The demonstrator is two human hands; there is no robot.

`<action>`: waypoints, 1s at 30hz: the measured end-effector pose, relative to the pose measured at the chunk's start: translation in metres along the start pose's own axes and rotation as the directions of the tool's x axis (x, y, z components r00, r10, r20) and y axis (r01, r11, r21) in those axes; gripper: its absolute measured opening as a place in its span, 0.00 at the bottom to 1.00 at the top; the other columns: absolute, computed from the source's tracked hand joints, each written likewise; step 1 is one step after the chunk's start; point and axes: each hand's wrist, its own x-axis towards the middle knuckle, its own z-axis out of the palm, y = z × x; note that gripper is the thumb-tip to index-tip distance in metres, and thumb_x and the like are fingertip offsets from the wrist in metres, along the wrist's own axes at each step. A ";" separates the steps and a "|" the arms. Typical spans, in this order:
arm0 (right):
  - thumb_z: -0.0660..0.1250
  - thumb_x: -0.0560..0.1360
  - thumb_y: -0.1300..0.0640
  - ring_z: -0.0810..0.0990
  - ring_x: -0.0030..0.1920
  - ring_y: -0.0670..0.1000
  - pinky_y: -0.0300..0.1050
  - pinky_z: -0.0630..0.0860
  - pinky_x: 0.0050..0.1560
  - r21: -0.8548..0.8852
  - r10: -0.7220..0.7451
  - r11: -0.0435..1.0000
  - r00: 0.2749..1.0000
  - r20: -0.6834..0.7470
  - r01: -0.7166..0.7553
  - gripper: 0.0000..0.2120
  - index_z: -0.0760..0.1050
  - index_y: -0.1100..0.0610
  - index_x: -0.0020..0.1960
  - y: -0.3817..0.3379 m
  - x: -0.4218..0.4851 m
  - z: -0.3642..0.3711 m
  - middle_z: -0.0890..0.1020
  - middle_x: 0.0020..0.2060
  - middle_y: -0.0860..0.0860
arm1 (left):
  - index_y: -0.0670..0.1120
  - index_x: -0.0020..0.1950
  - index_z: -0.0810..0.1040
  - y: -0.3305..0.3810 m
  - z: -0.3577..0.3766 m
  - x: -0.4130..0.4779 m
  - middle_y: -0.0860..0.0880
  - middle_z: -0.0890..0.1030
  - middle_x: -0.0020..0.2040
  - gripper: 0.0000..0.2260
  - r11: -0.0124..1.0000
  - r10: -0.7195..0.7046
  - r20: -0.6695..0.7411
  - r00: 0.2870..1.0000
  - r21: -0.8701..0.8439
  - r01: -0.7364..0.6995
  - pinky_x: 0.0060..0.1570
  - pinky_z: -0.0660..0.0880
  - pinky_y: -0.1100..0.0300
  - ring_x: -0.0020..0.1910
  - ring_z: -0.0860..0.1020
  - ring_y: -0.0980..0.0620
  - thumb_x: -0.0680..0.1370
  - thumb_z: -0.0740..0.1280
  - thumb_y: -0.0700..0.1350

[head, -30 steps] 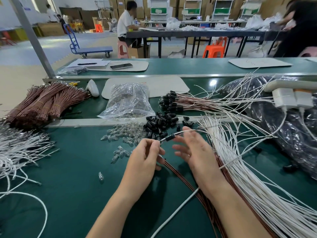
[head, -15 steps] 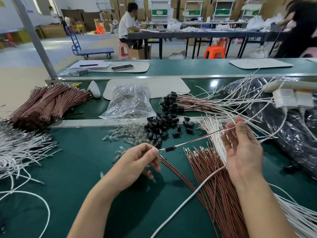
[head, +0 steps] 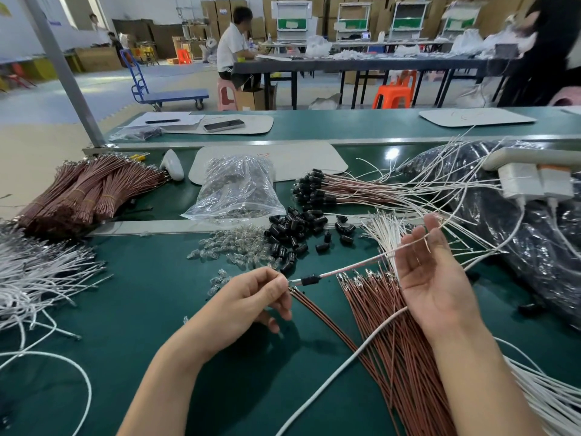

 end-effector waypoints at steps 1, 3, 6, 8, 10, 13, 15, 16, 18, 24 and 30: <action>0.65 0.80 0.53 0.85 0.42 0.45 0.40 0.83 0.43 0.020 0.025 0.999 1.000 0.016 -0.025 0.13 0.82 0.51 0.62 -0.001 0.000 0.000 0.86 0.44 0.47 | 0.37 0.51 0.74 0.000 0.000 0.000 0.47 0.81 0.41 0.14 1.000 -0.005 0.006 1.000 0.003 0.005 0.39 0.79 0.57 0.43 0.82 0.49 0.80 0.63 0.49; 0.66 0.79 0.51 0.86 0.45 0.46 0.41 0.83 0.45 0.018 0.050 0.999 0.997 0.060 -0.052 0.14 0.82 0.50 0.63 -0.001 -0.001 -0.001 0.87 0.47 0.47 | 0.37 0.51 0.74 -0.001 -0.001 0.000 0.47 0.81 0.41 0.14 1.000 -0.011 0.007 1.000 0.007 0.011 0.38 0.79 0.58 0.43 0.82 0.49 0.79 0.63 0.49; 0.63 0.81 0.54 0.86 0.51 0.51 0.42 0.83 0.49 -0.147 0.063 0.988 0.991 0.119 -0.045 0.15 0.77 0.54 0.66 0.003 0.000 -0.002 0.86 0.55 0.55 | 0.39 0.49 0.75 -0.003 0.001 0.003 0.48 0.81 0.40 0.14 1.000 -0.006 -0.041 0.999 0.028 0.007 0.37 0.79 0.58 0.42 0.82 0.50 0.79 0.64 0.50; 0.60 0.82 0.58 0.86 0.53 0.53 0.41 0.83 0.50 -0.401 0.045 0.916 0.989 0.140 0.015 0.15 0.74 0.55 0.68 0.013 0.000 0.000 0.86 0.55 0.57 | 0.39 0.49 0.75 -0.006 0.002 0.006 0.49 0.82 0.39 0.11 0.999 0.004 -0.118 0.993 0.051 0.002 0.36 0.79 0.57 0.40 0.82 0.50 0.81 0.63 0.48; 0.59 0.83 0.63 0.86 0.54 0.52 0.39 0.82 0.50 -0.588 0.063 0.808 0.985 0.160 0.044 0.15 0.71 0.54 0.69 0.026 -0.001 0.003 0.85 0.55 0.56 | 0.39 0.49 0.75 -0.008 0.003 0.008 0.49 0.82 0.38 0.09 0.998 0.017 -0.188 0.982 0.060 -0.006 0.35 0.79 0.58 0.39 0.82 0.50 0.83 0.63 0.45; 0.59 0.83 0.67 0.85 0.56 0.53 0.44 0.83 0.54 -0.599 0.171 0.798 0.976 0.135 -0.057 0.18 0.69 0.60 0.72 0.037 -0.003 0.008 0.81 0.61 0.57 | 0.40 0.49 0.75 -0.009 0.004 0.010 0.50 0.81 0.38 0.09 0.998 0.055 -0.263 0.963 0.037 -0.047 0.35 0.79 0.59 0.38 0.82 0.51 0.83 0.63 0.44; 0.59 0.83 0.67 0.85 0.58 0.54 0.46 0.82 0.57 -0.540 0.257 0.828 0.958 0.125 -0.152 0.22 0.64 0.63 0.76 0.039 -0.005 0.009 0.81 0.62 0.59 | 0.41 0.49 0.76 -0.007 0.006 0.010 0.50 0.81 0.38 0.08 0.996 0.088 -0.311 0.946 0.025 -0.084 0.35 0.79 0.60 0.38 0.82 0.51 0.84 0.63 0.44; 0.60 0.82 0.66 0.85 0.58 0.55 0.46 0.83 0.56 -0.528 0.301 0.829 0.943 0.143 -0.185 0.22 0.64 0.63 0.76 0.039 -0.007 0.009 0.82 0.61 0.59 | 0.41 0.49 0.76 -0.007 0.007 0.011 0.51 0.81 0.38 0.08 0.995 0.102 -0.338 0.936 0.026 -0.099 0.35 0.79 0.60 0.38 0.82 0.52 0.84 0.63 0.44; 0.63 0.82 0.60 0.85 0.56 0.56 0.45 0.83 0.51 -0.558 0.380 0.801 0.904 0.196 -0.215 0.18 0.70 0.61 0.70 0.042 -0.012 0.015 0.85 0.56 0.58 | 0.41 0.49 0.76 -0.007 0.010 0.012 0.52 0.81 0.37 0.08 0.992 0.123 -0.381 0.917 0.033 -0.120 0.34 0.79 0.60 0.37 0.81 0.52 0.84 0.63 0.43; 0.72 0.70 0.52 0.85 0.44 0.50 0.38 0.81 0.42 -0.556 0.349 0.813 0.907 0.234 -0.170 0.18 0.80 0.57 0.58 0.066 -0.025 0.026 0.87 0.48 0.55 | 0.43 0.49 0.76 -0.009 0.026 0.014 0.51 0.82 0.37 0.07 0.989 0.137 -0.298 0.945 0.099 -0.113 0.35 0.79 0.59 0.37 0.81 0.51 0.84 0.63 0.43; 0.71 0.75 0.65 0.86 0.41 0.51 0.38 0.82 0.40 -0.501 0.289 0.853 0.933 0.216 -0.148 0.13 0.73 0.59 0.57 0.072 -0.024 0.021 0.86 0.42 0.58 | 0.44 0.48 0.78 -0.012 0.033 0.013 0.52 0.82 0.37 0.06 0.982 0.149 -0.239 0.959 0.148 -0.116 0.36 0.78 0.61 0.37 0.81 0.52 0.83 0.64 0.44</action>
